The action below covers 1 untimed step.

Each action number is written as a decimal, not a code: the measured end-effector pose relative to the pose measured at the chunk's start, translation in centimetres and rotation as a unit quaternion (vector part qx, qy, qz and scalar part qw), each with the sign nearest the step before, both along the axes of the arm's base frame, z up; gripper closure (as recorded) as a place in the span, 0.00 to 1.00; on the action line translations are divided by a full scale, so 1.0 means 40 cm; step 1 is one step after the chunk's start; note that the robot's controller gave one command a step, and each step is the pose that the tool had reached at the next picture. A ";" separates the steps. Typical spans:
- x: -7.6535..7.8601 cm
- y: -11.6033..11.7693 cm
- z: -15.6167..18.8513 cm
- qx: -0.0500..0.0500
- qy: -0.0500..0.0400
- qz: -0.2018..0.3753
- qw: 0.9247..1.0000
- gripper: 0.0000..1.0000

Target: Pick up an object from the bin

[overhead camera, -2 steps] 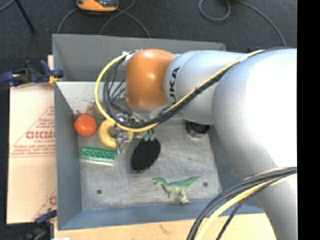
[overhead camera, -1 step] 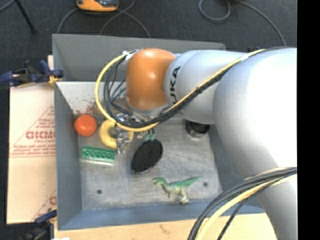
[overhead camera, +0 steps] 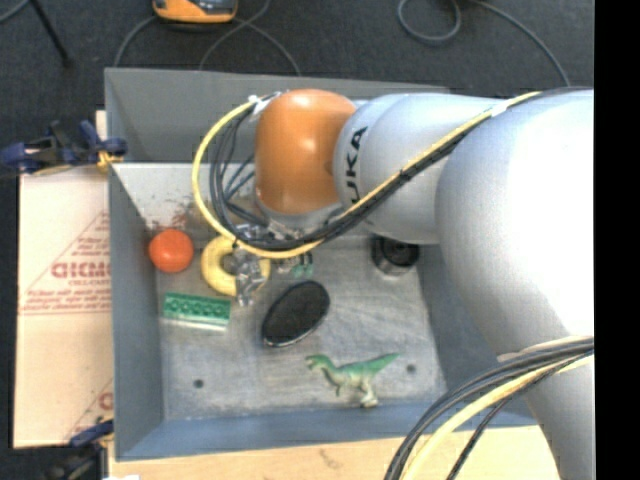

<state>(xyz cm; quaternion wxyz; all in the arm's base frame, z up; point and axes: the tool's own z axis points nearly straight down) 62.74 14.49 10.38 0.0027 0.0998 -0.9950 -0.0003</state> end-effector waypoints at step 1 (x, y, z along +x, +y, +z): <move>0.001 0.000 0.060 0.000 0.000 0.000 1.000 1.00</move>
Offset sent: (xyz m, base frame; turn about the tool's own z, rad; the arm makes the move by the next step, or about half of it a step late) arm 0.0001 0.0000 0.0056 0.0000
